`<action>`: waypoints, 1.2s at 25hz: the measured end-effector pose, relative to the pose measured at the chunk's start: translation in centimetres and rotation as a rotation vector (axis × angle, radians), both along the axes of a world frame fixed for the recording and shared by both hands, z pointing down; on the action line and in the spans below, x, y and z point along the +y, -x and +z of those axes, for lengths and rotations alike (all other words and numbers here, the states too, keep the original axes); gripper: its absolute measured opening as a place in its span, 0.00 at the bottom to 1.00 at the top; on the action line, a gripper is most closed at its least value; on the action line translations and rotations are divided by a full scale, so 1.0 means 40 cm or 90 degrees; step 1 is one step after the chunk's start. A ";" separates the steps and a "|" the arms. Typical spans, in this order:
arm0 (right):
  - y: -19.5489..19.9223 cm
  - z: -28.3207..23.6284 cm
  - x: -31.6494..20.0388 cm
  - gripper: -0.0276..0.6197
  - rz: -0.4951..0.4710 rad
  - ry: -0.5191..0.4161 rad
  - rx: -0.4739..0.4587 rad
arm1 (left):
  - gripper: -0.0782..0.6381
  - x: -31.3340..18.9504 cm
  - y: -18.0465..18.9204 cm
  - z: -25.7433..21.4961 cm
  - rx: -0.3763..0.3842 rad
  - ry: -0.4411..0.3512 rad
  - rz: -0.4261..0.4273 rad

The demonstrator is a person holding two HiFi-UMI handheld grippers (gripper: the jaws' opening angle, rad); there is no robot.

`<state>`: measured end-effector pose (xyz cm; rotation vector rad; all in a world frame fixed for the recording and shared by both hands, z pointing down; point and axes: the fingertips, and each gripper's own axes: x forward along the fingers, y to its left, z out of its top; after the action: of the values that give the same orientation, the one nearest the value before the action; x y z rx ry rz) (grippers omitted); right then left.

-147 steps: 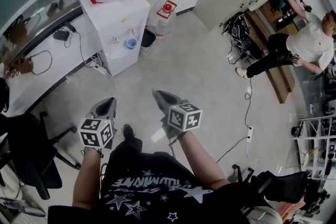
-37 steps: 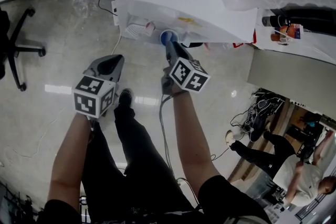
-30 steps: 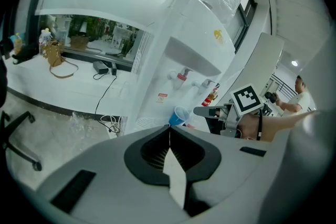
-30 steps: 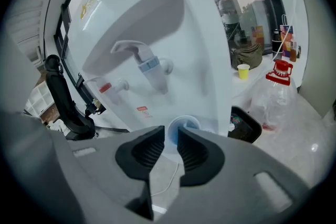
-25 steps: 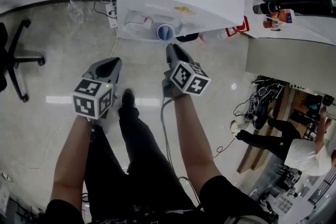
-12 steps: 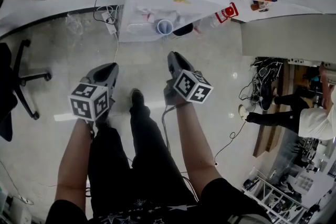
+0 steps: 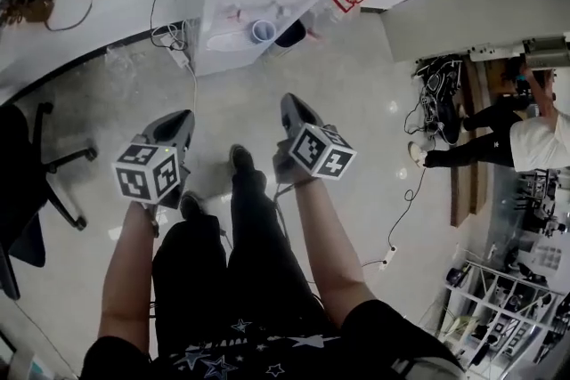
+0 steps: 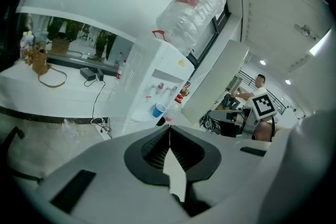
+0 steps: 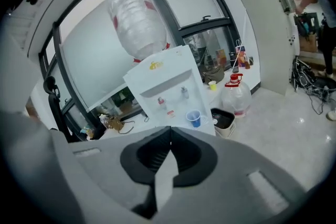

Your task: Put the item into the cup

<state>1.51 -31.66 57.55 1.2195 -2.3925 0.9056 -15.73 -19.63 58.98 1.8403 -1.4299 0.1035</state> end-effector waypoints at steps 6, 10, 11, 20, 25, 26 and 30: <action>-0.070 -0.085 0.162 0.05 0.038 0.002 -0.022 | 0.12 0.091 -0.024 -0.078 -0.017 -0.017 0.032; -0.132 -0.120 0.252 0.05 0.071 0.035 -0.047 | 0.12 0.139 -0.062 -0.128 -0.030 -0.012 0.061; -0.144 -0.130 0.266 0.05 0.074 0.040 -0.050 | 0.12 0.149 -0.076 -0.138 -0.034 -0.011 0.069; -0.166 -0.226 0.310 0.05 0.048 0.020 -0.077 | 0.12 0.181 -0.191 -0.204 -0.039 -0.016 0.099; -0.196 -0.269 0.374 0.05 0.028 0.013 -0.104 | 0.12 0.243 -0.274 -0.252 -0.053 -0.028 0.109; -0.204 -0.277 0.391 0.05 0.024 0.011 -0.109 | 0.12 0.257 -0.289 -0.258 -0.054 -0.030 0.109; -0.241 -0.302 0.459 0.05 0.008 0.003 -0.124 | 0.12 0.303 -0.345 -0.298 -0.068 -0.048 0.110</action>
<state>11.16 -13.30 45.46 1.1953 -2.5313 1.0792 -1.92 -7.53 47.07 2.0461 -1.3598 0.2394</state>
